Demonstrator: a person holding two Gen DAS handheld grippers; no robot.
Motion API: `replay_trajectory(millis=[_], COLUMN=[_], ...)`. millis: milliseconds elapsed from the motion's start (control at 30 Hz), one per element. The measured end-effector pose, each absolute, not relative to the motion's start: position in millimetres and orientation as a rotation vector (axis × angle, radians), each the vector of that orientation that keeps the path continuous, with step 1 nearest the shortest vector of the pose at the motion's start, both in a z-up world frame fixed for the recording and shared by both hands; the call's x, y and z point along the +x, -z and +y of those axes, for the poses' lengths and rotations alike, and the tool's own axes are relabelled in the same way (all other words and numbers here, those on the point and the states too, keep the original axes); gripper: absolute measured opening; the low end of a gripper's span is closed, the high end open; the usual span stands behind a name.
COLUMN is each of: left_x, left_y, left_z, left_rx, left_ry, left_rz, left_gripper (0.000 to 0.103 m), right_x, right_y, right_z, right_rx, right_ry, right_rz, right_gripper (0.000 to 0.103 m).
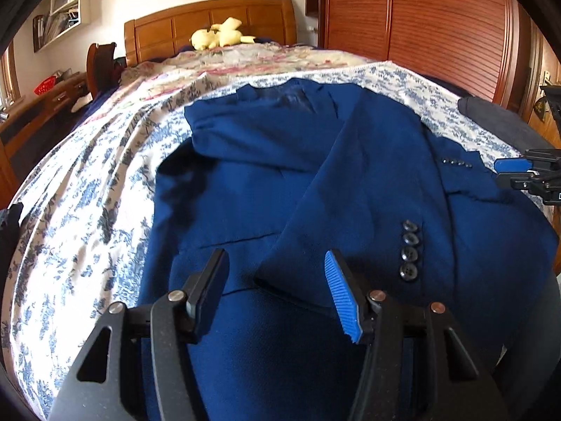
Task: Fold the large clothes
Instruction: 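Lay the sleeve across the jacket front and open the right gripper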
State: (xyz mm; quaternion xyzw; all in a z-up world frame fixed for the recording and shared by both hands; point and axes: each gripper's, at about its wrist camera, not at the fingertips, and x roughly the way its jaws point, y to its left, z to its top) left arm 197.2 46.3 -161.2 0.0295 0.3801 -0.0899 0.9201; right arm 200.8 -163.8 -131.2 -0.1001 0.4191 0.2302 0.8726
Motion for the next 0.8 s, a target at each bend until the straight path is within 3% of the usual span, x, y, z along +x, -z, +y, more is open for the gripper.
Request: replay_trajectory(millis=[333,433,567,800], left_x=[200,200,200,200], left_y=[166,164,163,133], left_z=[52,52,46,56], left_rx=[0.007,0.003,0.031,0.010], left_ry=[0.203,0.228,0.234,0.194], left_rz=[0.815,0.825,0.828,0.724], left_gripper=[0.054,0.027,0.006,0.002], right_x=[218,221,222,221], right_y=[166,173,176,178], right_z=[-177,-182,-184,-184], right_rx=[-0.206,-0.183,-0.163,-0.174], right_ry=[-0.411,-0.412,-0.414,-0.414], right_rz=[0.912,0.917,0.915,0.898], right_gripper=[0.047,0.052,0.056,0.059])
